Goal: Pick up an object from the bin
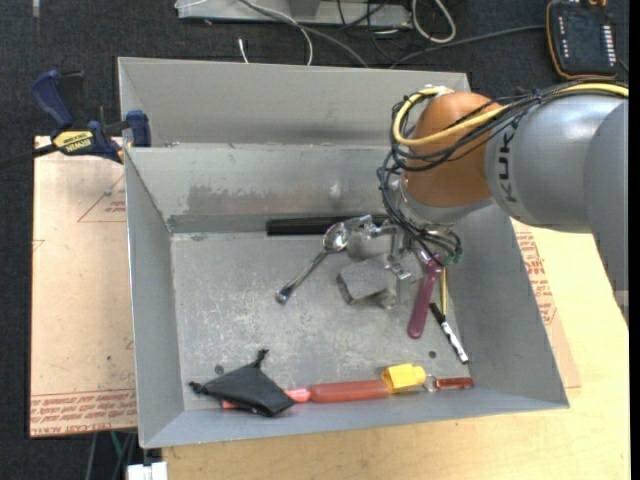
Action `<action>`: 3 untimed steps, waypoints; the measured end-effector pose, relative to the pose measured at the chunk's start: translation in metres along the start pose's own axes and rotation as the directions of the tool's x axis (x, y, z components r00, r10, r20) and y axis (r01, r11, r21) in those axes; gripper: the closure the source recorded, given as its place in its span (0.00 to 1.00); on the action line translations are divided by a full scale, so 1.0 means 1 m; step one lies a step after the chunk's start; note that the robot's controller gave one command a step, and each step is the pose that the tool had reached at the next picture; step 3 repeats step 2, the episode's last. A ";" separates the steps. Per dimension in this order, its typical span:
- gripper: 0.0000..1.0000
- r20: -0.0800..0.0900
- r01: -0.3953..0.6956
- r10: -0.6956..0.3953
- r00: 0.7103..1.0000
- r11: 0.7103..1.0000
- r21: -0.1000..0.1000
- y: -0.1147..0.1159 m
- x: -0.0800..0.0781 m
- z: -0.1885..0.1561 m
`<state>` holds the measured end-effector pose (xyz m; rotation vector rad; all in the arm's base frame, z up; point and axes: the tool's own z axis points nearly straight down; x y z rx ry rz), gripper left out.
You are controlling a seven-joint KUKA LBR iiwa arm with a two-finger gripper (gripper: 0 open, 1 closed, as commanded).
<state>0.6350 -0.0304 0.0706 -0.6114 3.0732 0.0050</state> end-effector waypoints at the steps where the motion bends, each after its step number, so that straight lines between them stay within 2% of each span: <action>1: 0.00 -0.002 0.126 -0.126 0.992 0.992 0.002 -0.041 0.040 0.000; 2: 1.00 0.006 0.027 -0.027 1.000 1.000 -0.001 -0.021 0.032 -0.001; 3: 1.00 0.006 0.027 -0.027 1.000 1.000 -0.001 -0.021 0.032 -0.001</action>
Offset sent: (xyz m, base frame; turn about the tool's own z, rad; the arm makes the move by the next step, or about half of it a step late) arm -0.0229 -0.0315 -0.0006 -0.0270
